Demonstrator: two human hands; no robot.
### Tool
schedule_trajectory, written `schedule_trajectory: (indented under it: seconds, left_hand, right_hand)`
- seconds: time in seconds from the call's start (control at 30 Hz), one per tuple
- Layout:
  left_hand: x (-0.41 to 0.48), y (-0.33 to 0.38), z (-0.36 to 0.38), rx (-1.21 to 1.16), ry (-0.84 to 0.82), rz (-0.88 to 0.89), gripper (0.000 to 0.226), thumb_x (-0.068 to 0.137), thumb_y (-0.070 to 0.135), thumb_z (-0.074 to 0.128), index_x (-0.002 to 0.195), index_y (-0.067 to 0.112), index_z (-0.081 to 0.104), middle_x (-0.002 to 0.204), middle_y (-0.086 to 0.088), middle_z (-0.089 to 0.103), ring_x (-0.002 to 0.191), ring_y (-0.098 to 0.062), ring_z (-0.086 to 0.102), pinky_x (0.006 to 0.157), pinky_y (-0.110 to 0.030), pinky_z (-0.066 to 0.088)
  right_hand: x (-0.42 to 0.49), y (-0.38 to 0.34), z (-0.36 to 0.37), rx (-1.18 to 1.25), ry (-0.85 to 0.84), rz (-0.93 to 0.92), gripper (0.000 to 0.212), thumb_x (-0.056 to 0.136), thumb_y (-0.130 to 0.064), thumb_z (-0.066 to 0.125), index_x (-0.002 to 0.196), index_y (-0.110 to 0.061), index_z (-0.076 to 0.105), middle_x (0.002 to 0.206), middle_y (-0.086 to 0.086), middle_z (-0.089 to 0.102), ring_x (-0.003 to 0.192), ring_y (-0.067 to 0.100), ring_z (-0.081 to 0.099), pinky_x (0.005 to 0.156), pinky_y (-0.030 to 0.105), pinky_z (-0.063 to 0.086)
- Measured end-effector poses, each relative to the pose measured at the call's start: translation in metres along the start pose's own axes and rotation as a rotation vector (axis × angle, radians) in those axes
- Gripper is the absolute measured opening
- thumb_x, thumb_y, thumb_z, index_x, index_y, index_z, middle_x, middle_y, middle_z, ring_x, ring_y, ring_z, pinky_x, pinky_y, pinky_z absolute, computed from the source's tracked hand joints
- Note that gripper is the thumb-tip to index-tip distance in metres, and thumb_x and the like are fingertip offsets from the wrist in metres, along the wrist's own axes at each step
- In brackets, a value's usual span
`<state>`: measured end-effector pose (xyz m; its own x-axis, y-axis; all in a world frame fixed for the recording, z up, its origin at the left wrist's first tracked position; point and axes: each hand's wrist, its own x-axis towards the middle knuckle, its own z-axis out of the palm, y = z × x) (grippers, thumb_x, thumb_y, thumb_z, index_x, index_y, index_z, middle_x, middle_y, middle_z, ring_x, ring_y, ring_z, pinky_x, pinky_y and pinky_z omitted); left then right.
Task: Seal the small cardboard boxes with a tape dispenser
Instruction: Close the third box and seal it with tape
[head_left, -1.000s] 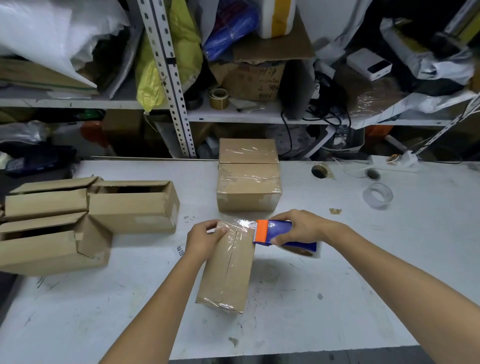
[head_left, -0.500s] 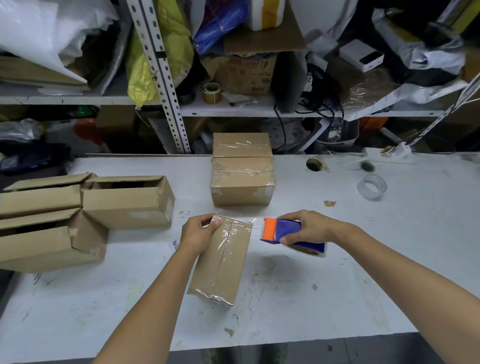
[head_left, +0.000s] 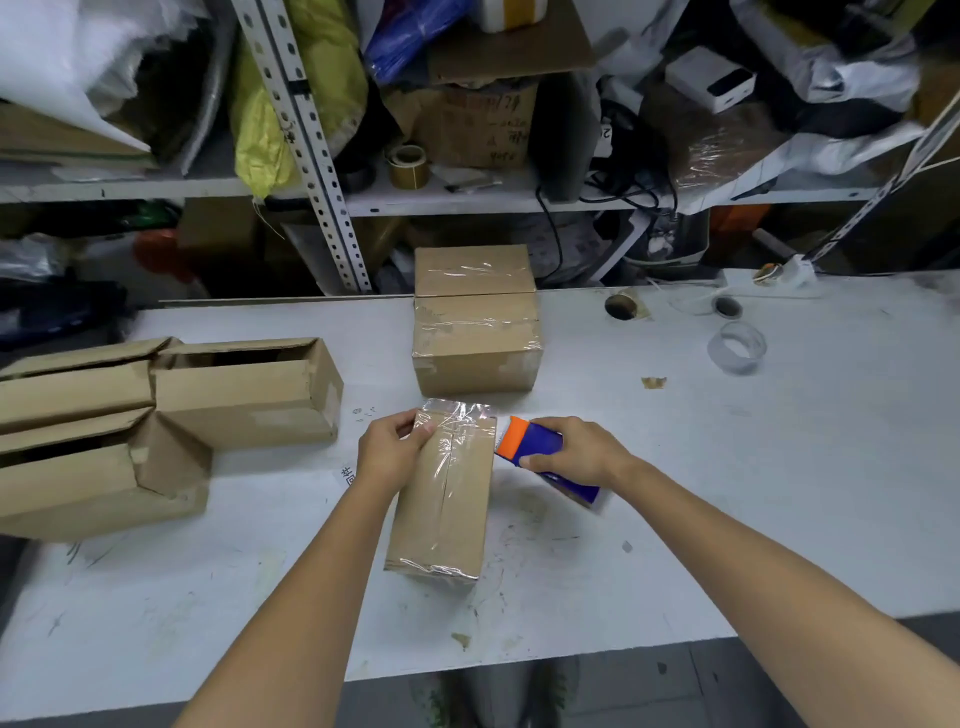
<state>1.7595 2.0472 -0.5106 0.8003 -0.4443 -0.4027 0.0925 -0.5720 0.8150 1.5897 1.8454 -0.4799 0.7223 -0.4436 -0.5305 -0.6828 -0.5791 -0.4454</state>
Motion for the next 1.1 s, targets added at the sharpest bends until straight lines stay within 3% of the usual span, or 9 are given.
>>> schedule_trajectory:
  seconds: [0.2,0.33,0.4,0.5,0.67,0.8,0.87,0.97,1.1]
  left_hand:
    - [-0.002,0.002,-0.002,-0.030,0.005,-0.057,0.029,0.091,0.034,0.068,0.117,0.022,0.073,0.108,0.003,0.073,0.106,-0.015,0.065,0.099,-0.037,0.051]
    - [-0.009,0.004,0.003,-0.057,0.000,-0.052,0.018,0.098,0.032,0.055,0.085,0.032,0.067,0.093,0.007,0.064,0.089,-0.016,0.057,0.085,-0.031,0.046]
    - [-0.011,0.004,0.004,-0.055,-0.039,-0.057,0.018,0.094,0.038,0.056,0.094,0.029,0.071,0.097,0.007,0.069,0.090,-0.016,0.060,0.084,-0.032,0.048]
    - [-0.014,0.001,0.006,-0.006,-0.093,-0.052,0.043,0.086,0.048,0.058,0.124,0.028,0.066,0.116,0.007,0.070,0.109,-0.014,0.063,0.096,-0.035,0.051]
    - [-0.020,0.003,0.008,-0.075,-0.059,-0.050,0.031,0.090,0.036,0.061,0.118,0.027,0.070,0.109,0.007,0.072,0.104,-0.015,0.065,0.091,-0.033,0.053]
    - [-0.034,0.015,0.002,-0.127,-0.014,-0.009,0.019,0.095,0.026,0.057,0.103,0.033,0.072,0.101,0.010,0.073,0.098,-0.013,0.065,0.081,-0.030,0.052]
    - [-0.043,0.026,-0.003,-0.150,0.010,0.023,0.022,0.096,0.025,0.055,0.092,0.041,0.069,0.098,0.014,0.071,0.099,-0.013,0.064,0.087,-0.035,0.053]
    - [-0.052,0.048,-0.015,-0.168,0.060,0.070,0.021,0.097,0.027,0.055,0.091,0.042,0.068,0.097,0.015,0.071,0.099,-0.013,0.065,0.091,-0.042,0.055]
    - [-0.064,0.090,-0.026,-0.188,0.100,0.184,0.017,0.096,0.028,0.058,0.105,0.038,0.068,0.104,0.015,0.072,0.100,-0.012,0.066,0.093,-0.043,0.055]
  right_hand:
    - [-0.004,0.010,0.012,-0.167,0.150,0.008,0.067,0.089,-0.058,0.059,0.148,-0.038,0.034,0.130,-0.002,0.061,0.110,0.023,0.059,0.079,0.033,0.050]
    - [0.002,0.017,0.018,-0.270,0.151,0.011,0.060,0.099,-0.046,0.050,0.150,-0.038,0.021,0.127,0.002,0.062,0.107,0.027,0.061,0.077,0.038,0.055]
    - [0.005,0.022,0.026,-0.305,0.124,0.018,0.059,0.101,-0.039,0.046,0.151,-0.040,0.015,0.130,0.004,0.059,0.112,0.029,0.059,0.083,0.041,0.054]
    - [0.008,0.028,0.043,-0.288,-0.002,0.018,0.066,0.102,-0.028,0.044,0.155,-0.037,0.005,0.132,0.009,0.057,0.110,0.030,0.059,0.089,0.041,0.052]
    - [0.001,0.036,0.057,-0.126,-0.144,-0.025,0.084,0.097,-0.016,0.052,0.155,-0.043,-0.003,0.142,0.011,0.046,0.113,0.029,0.057,0.090,0.031,0.046]
    - [-0.006,0.028,0.040,-0.173,-0.117,-0.007,0.073,0.099,-0.028,0.051,0.156,-0.041,0.006,0.138,0.007,0.053,0.114,0.027,0.057,0.088,0.031,0.049]
    - [-0.013,0.014,0.021,-0.212,0.090,0.005,0.058,0.100,-0.038,0.046,0.154,-0.035,0.025,0.129,0.003,0.063,0.112,0.025,0.059,0.088,0.035,0.051]
    - [-0.030,-0.023,-0.012,0.095,0.316,-0.069,0.048,0.101,-0.046,0.044,0.144,-0.025,0.049,0.128,0.000,0.066,0.117,0.022,0.059,0.094,0.034,0.046]
    - [-0.046,-0.086,-0.038,0.367,0.158,-0.208,0.052,0.101,-0.057,0.034,0.144,-0.028,0.043,0.138,-0.002,0.055,0.128,0.023,0.050,0.104,0.038,0.040]
